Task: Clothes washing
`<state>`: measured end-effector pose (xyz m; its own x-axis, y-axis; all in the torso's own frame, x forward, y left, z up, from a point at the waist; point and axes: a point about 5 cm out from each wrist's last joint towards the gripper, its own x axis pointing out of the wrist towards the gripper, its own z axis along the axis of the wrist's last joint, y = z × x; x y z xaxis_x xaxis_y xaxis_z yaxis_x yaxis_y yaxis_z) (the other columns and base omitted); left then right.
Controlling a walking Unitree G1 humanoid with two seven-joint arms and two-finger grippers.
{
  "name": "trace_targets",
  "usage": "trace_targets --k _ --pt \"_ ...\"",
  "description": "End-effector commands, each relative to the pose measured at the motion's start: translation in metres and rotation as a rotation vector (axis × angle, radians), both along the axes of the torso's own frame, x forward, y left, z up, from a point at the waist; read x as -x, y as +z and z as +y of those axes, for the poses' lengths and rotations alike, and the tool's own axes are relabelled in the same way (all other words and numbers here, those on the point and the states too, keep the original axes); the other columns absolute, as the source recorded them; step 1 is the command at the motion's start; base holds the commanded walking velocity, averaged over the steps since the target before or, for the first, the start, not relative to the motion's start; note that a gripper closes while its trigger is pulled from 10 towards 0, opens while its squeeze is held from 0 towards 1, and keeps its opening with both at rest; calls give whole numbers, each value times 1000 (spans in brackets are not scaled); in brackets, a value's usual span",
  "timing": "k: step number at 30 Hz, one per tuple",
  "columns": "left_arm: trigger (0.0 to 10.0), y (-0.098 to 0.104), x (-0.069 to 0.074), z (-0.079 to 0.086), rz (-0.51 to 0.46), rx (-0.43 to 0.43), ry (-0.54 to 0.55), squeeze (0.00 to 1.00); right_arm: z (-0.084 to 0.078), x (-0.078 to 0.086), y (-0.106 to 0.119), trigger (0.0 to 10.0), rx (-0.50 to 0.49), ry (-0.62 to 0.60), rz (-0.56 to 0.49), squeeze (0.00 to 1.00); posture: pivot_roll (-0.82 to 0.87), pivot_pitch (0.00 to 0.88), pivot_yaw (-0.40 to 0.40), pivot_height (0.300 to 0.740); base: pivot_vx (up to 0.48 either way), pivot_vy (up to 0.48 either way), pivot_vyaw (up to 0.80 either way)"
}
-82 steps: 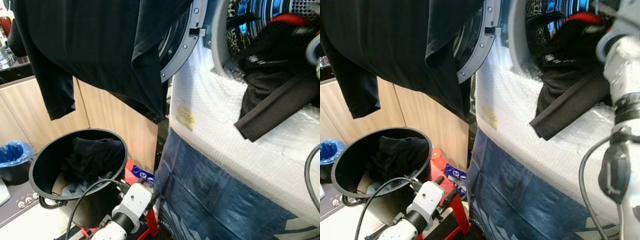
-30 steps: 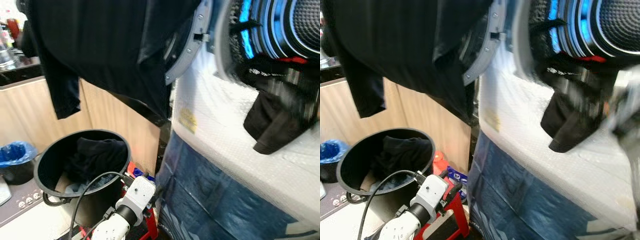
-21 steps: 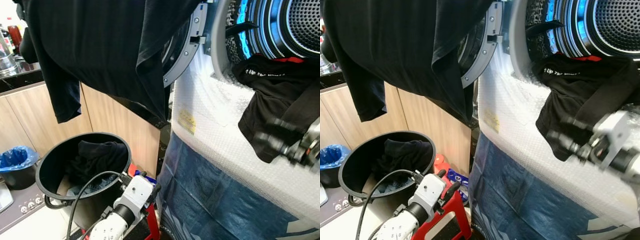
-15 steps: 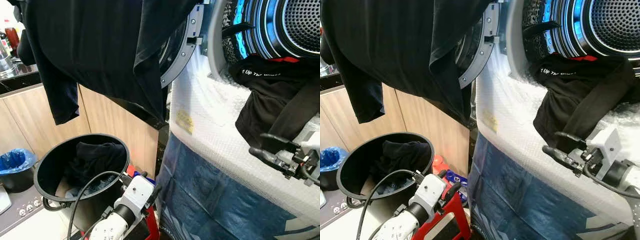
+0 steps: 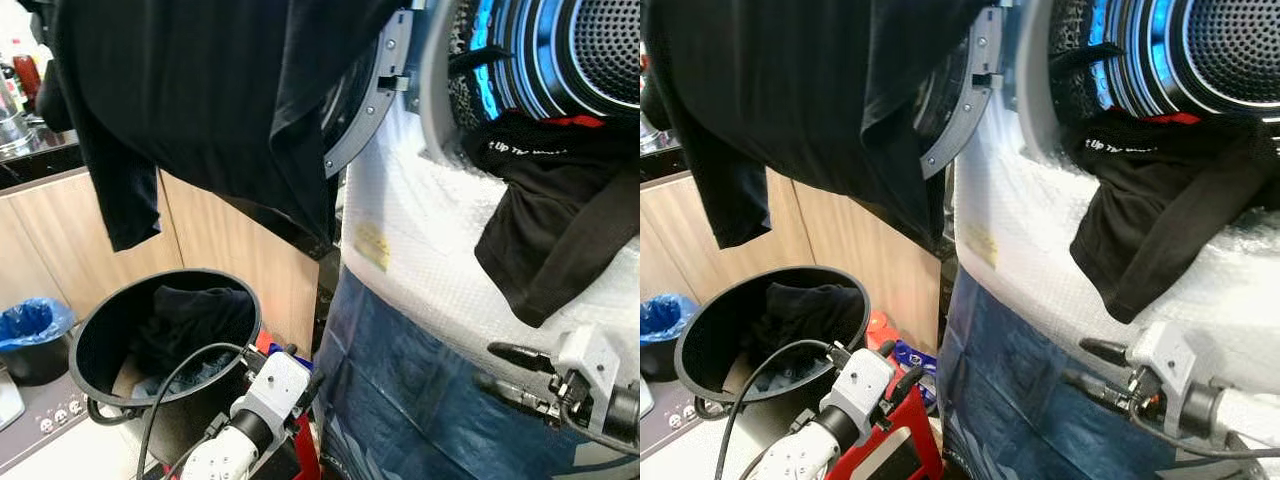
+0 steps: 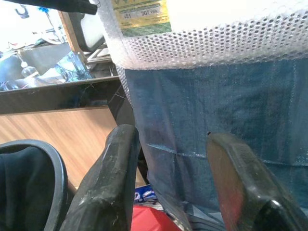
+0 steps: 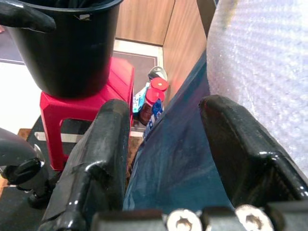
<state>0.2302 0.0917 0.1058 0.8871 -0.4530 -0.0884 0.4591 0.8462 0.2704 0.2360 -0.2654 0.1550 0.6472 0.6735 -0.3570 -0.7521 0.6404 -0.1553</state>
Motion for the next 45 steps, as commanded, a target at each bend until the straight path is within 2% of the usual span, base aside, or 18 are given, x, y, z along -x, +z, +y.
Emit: trace_targets --k 1,21,23,24,25,26,27,34,36,39,40,45 --pt "10000 -1 0 -2 4 -2 -7 0 -1 -2 7 10000 12 -2 -25 0 0 0 -65 740 0 0 0" --pt "10000 -1 0 -2 4 -1 -7 0 0 -1 6 10000 22 -5 -28 0 0 0 -65 740 0 0 0" --pt "10000 -1 -1 -3 3 -5 -13 0 -15 -9 -11 10000 75 -126 67 0 -2 0 -62 740 0 0 0" --pt "10000 -1 -1 -3 3 -6 -19 0 -30 -24 -13 10000 25 -301 73 0 2 0 -60 740 0 0 0" --pt "10000 -1 -1 -3 3 -6 -19 0 -30 -24 -13 10000 25 -301 73 0 2 0 -60 740 0 0 0" --pt "10000 -1 -2 -3 3 -11 -24 0 -46 -31 -18 10000 -24 -428 84 0 0 0 -54 740 0 0 0" --pt "10000 -1 -2 -2 3 -11 -25 0 -48 -31 -19 10000 -30 -434 83 0 0 0 -53 740 0 0 0" --pt "10000 -1 -2 -3 4 -10 -31 0 -56 -28 -16 10000 -59 -436 73 0 -1 0 -50 740 0 0 0" --pt "10000 -1 -2 -3 4 -10 -33 0 -58 -27 -10 10000 -105 -407 56 0 0 0 -49 740 0 0 0" --pt "10000 -1 -2 -2 4 -10 -34 0 -56 -16 2 10000 -172 -280 39 0 0 0 -48 740 0 0 0" --pt "10000 -1 -1 -2 5 -11 -35 0 -54 -9 3 10000 -171 -226 51 0 -1 0 -46 740 0 0 0" --pt "10000 -1 -2 -2 8 -12 -41 0 -54 -4 4 10000 -165 -181 56 0 -8 0 -42 740 0 0 0"
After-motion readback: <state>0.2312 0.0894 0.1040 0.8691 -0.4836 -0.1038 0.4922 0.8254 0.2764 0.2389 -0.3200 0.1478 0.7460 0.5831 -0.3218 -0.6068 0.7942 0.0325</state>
